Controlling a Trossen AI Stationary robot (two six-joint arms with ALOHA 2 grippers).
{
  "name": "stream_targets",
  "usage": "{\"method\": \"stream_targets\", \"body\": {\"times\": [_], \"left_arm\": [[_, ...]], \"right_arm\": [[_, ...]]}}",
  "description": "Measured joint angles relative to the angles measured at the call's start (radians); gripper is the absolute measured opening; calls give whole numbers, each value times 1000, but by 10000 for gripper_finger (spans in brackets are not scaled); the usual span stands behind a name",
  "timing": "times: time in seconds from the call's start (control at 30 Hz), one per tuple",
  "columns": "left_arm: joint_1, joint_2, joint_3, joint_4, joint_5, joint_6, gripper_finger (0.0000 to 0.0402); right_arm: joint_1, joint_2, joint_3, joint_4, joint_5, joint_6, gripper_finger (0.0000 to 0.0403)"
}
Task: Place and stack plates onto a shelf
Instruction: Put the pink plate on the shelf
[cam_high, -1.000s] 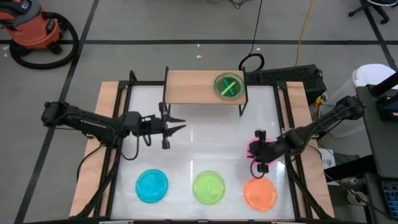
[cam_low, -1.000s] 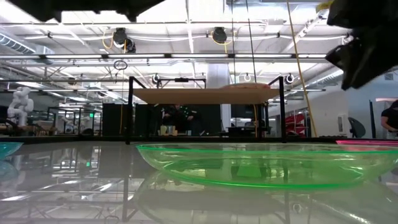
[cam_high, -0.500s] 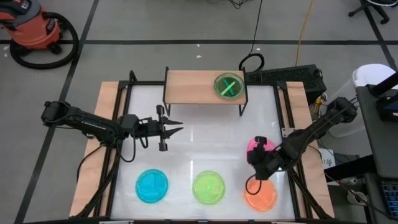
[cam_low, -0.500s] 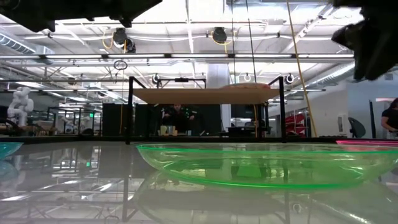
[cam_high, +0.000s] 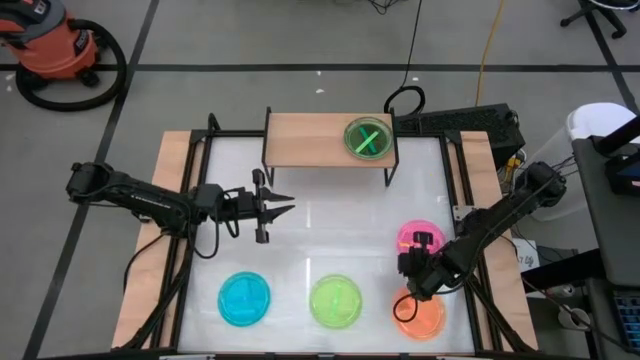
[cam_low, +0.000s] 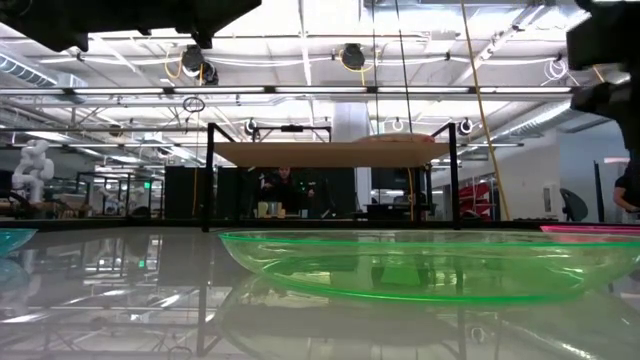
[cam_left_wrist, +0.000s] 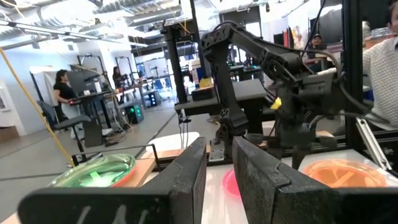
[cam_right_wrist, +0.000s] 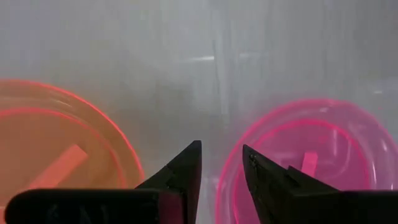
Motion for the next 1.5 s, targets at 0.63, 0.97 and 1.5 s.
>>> {"method": "stream_targets", "body": {"times": [0.63,0.97,1.5], "left_arm": [[0,0,0,-13,2,-7,85],[0,0,0,-14,3,-10,85],[0,0,0,-14,2,-10,85]], "right_arm": [[12,9,-96,103,-76,40,102],[12,9,-96,50,-17,59,102],[12,6,-199,123,-21,145,101]]}}
